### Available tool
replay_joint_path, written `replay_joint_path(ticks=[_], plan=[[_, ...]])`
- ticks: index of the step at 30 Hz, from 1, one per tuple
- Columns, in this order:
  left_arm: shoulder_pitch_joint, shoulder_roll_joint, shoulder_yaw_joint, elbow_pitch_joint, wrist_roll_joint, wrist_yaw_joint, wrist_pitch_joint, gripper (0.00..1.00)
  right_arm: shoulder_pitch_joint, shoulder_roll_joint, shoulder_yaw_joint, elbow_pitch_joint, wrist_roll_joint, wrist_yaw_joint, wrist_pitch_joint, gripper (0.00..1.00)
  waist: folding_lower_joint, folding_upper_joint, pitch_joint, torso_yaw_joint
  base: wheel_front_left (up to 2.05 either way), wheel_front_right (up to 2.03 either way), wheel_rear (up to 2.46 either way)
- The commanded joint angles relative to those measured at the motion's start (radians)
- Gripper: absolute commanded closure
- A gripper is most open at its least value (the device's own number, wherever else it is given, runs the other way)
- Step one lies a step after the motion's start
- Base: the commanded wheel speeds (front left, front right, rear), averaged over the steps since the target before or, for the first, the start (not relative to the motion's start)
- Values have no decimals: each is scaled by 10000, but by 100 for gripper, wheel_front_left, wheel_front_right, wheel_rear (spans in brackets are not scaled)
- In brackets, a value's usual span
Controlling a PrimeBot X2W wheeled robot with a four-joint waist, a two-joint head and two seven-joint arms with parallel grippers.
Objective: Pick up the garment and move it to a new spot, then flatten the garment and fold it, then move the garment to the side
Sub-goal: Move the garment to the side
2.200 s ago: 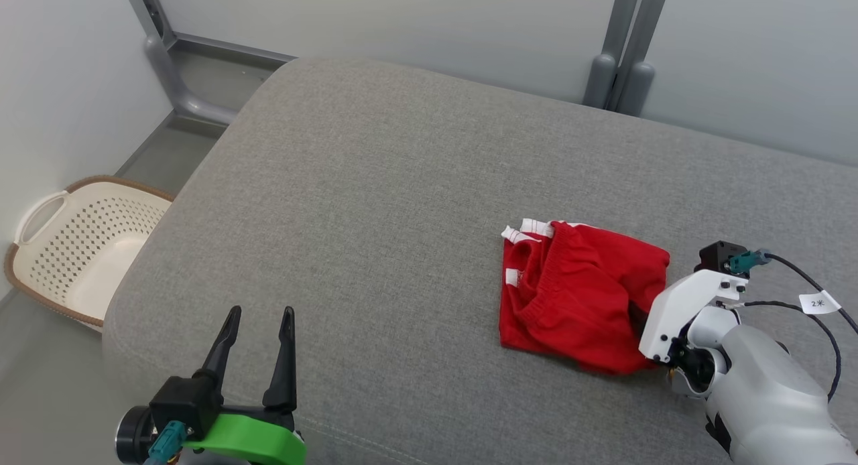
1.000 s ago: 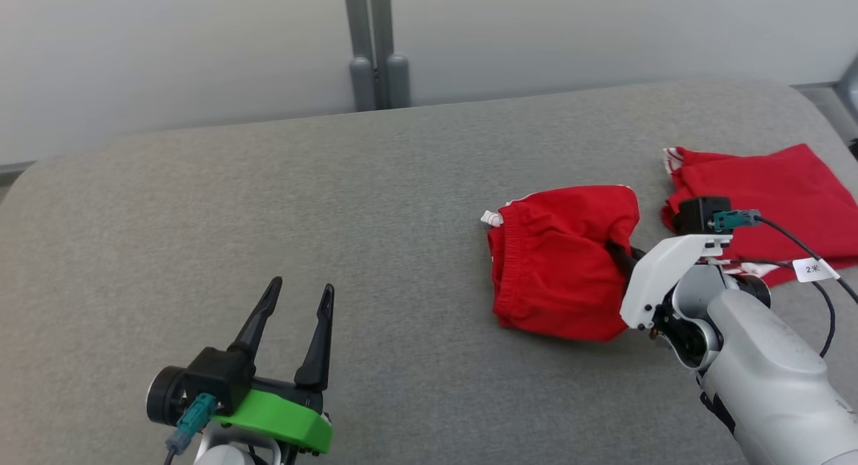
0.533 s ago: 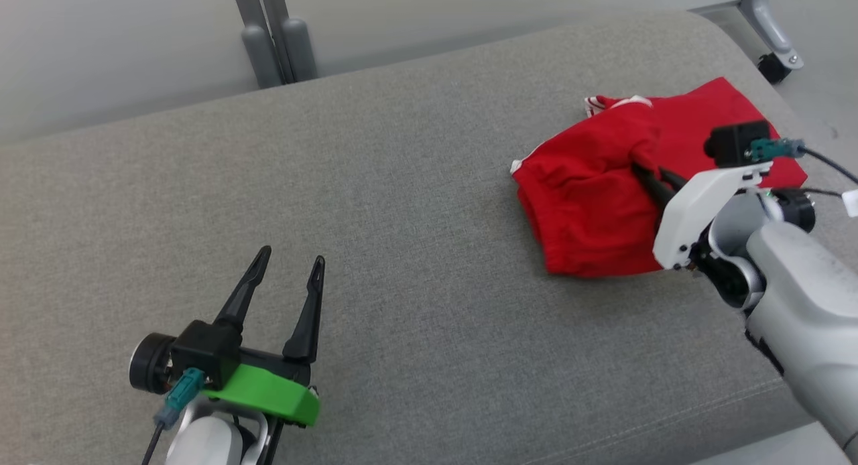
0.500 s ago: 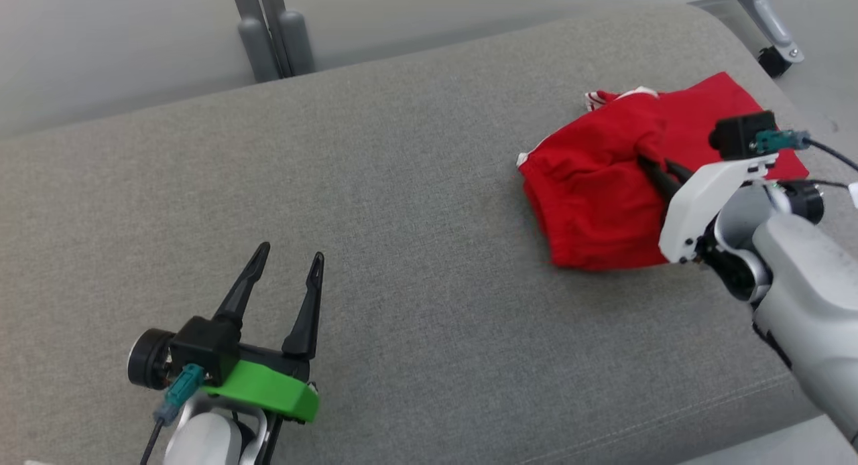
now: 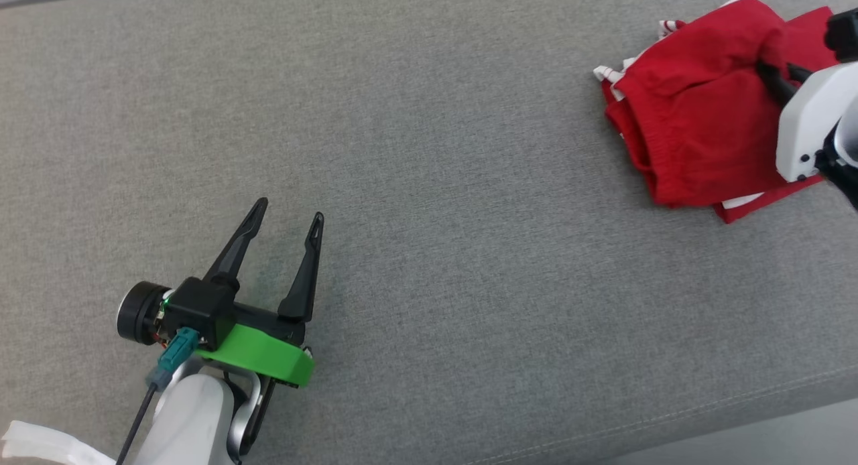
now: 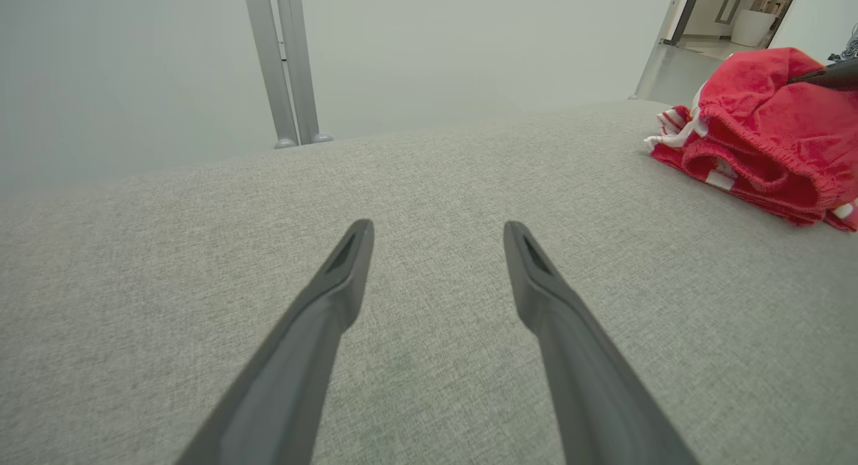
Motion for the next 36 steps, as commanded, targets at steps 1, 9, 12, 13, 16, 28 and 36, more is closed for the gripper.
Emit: replay_joint_path(ticks=[1, 9, 12, 13, 16, 28, 36], plan=[[-203, 60, -26, -15, 23, -25, -24, 0, -119, -97, 2, 310, 116, -2, 42, 100, -1, -1, 510, 467, 0, 0, 0], [-119, -66, 66, 74, 0, -24, -24, 0, -326, -234, -94, 1948, 130, -2, -445, 50, -1, -1, 359, 694, 0, 0, 0], [-21, -144, 111, 113, -23, -24, -24, 0, -264, -69, -116, 2512, 151, -2, -595, 0, -1, -1, 111, 729, 0, 0, 0], [27, -163, 130, 122, -20, -24, -24, 0, -258, -13, -97, 2685, 74, -2, -693, 0, -1, -1, -7, 742, 0, 0, 0], [170, -207, 236, 149, -30, -19, -24, 0, -329, 79, -96, 2942, -129, -2, -1228, 0, -1, -1, -379, 783, 0, 0, 0], [1391, -160, 1564, 20, -464, 522, -24, 0, 1020, 242, -912, 967, 47, -2, -3873, 0, -1, -1, -2584, 971, 0, 0, 0], [2299, -72, 2223, -912, -785, 469, -26, 0, 3558, 695, -3095, -1552, -890, -1, -3912, 0, -1, -1, -3651, 1145, 0, 0, 0]])
